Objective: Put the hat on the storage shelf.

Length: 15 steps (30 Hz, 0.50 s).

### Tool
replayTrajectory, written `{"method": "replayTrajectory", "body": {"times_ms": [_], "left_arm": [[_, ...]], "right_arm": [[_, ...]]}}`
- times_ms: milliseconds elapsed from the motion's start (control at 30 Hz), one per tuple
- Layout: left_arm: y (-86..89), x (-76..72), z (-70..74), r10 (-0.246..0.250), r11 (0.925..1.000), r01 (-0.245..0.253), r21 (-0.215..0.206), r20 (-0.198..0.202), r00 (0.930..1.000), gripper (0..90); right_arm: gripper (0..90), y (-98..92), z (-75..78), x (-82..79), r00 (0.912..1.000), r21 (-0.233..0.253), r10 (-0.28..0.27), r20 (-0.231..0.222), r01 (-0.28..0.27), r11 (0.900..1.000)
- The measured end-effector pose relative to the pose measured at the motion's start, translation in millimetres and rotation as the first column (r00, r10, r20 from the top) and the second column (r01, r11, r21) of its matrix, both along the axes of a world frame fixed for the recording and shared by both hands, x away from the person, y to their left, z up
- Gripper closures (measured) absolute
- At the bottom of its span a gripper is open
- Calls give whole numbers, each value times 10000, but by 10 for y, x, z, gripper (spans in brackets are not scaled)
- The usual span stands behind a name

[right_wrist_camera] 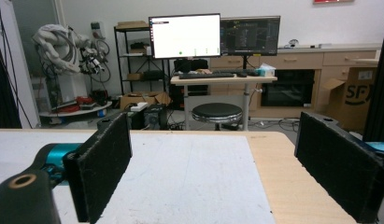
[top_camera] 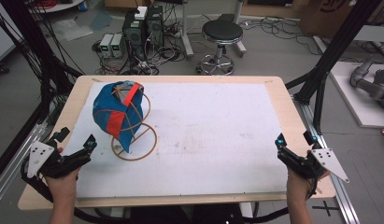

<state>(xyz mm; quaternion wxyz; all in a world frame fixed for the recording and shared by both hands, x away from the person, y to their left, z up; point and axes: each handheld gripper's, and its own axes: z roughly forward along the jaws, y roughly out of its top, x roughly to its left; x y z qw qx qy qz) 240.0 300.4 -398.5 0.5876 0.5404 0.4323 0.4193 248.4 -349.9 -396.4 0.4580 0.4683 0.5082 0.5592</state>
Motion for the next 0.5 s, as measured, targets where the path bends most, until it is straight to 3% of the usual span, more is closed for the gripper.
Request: {"method": "replayTrajectory", "body": {"times_ms": [200, 500], "left_arm": [[4, -15, 7, -10, 10000, 10, 36, 23, 10000, 95], [22, -20, 1, 42, 10000, -42, 2, 10, 10000, 95]], "right_arm": [[109, 23, 25, -18, 9998, -20, 87, 173, -86, 10000], [109, 60, 2, 17, 9997, -19, 225, 93, -224, 9997]]}}
